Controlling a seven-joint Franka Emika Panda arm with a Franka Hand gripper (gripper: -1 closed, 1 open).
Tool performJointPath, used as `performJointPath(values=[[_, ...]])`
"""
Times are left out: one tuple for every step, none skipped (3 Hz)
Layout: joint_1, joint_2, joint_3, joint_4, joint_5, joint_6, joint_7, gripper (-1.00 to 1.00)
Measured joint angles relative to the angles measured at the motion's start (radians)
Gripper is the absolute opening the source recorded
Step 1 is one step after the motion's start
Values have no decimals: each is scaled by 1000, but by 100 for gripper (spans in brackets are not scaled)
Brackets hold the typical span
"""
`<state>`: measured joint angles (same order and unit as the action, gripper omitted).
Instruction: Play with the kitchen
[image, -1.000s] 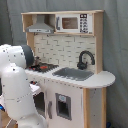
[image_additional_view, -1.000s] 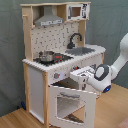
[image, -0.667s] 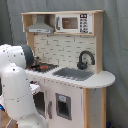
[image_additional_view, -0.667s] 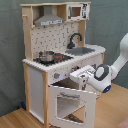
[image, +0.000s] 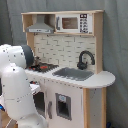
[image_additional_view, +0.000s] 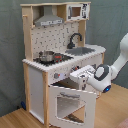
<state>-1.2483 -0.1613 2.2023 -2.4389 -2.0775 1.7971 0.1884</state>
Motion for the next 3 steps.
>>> performJointPath(values=[[0, 1, -1, -2, 50, 3, 92, 100], [0, 1, -3, -2, 73, 27, 193, 100], [0, 1, -4, -2, 73, 69, 285, 100]])
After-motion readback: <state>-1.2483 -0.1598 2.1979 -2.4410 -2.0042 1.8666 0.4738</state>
